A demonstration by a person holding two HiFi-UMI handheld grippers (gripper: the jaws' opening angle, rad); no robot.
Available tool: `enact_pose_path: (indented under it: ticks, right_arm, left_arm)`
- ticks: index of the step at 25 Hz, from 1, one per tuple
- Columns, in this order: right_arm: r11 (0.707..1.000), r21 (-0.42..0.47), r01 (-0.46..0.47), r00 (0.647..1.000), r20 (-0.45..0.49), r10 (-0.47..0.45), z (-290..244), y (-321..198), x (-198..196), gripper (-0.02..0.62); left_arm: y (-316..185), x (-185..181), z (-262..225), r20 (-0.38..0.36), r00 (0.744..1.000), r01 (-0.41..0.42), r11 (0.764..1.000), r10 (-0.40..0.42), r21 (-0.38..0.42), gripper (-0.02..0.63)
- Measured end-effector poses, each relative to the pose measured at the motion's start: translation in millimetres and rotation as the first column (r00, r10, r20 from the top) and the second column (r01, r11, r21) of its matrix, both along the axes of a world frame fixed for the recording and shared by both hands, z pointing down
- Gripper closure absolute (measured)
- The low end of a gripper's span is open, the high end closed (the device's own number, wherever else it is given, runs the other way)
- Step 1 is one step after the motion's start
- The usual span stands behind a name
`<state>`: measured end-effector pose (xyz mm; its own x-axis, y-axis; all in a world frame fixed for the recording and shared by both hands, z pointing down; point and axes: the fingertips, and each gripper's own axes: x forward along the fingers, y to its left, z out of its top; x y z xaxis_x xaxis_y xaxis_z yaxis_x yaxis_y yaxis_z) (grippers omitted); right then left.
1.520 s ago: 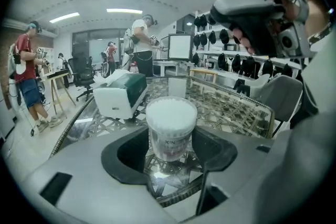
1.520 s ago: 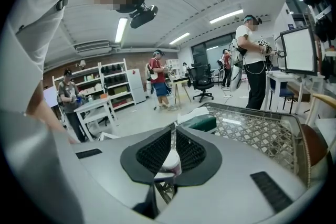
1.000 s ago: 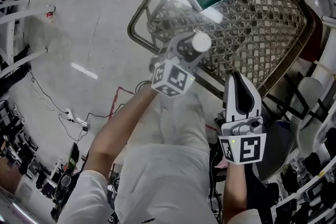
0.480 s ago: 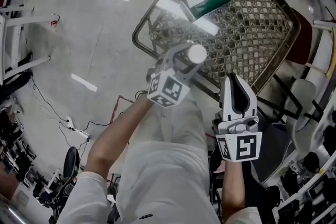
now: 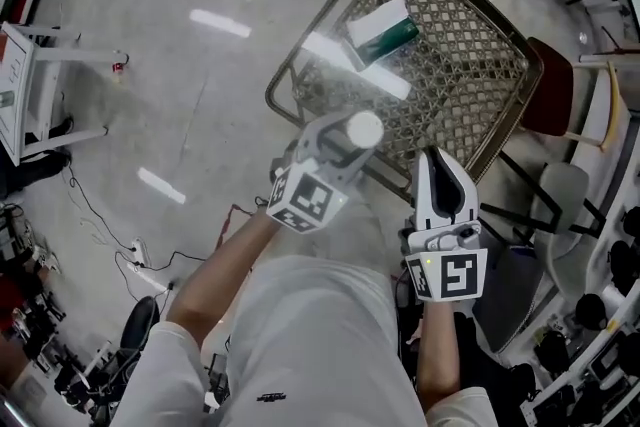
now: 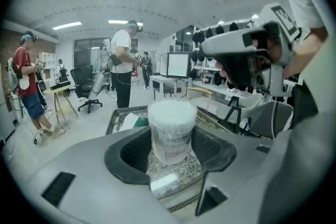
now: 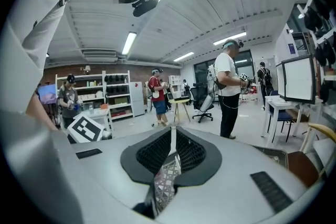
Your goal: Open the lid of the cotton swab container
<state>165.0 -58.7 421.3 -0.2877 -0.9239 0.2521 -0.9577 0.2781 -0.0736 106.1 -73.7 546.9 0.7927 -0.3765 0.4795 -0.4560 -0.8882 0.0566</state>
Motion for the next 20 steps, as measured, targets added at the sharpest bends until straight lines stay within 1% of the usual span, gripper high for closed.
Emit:
enact_pose_path:
  ticks: [3,11,17,20]
  right_arm:
    - [1.000,0.022,0.009,1.000,0.000,-0.009,-17.1,1.8,-0.1,0.594]
    - [0.997,0.058,0.058,0.998,-0.007,-0.058,-63.5,16.0,-14.9,0.594]
    - [0.991,0.099,0.094,0.996,-0.019,-0.092,-91.0,25.1,-27.2,0.594]
    - [0.988,0.112,0.108,0.994,-0.023,-0.106,-99.4,32.0,-33.3,0.594]
  left_arm:
    - [1.0,-4.8,-34.3,-0.027,1.000,0.008,1.000,-0.008,0.015,0.373]
    - [14.0,-31.5,-124.8,-0.080,0.996,0.037,0.999,-0.034,0.030,0.373]
    - [27.5,-50.3,-166.9,-0.089,0.994,0.064,0.997,-0.059,0.051,0.373]
    - [38.1,-56.1,-180.3,-0.095,0.994,0.063,0.997,-0.058,0.052,0.373]
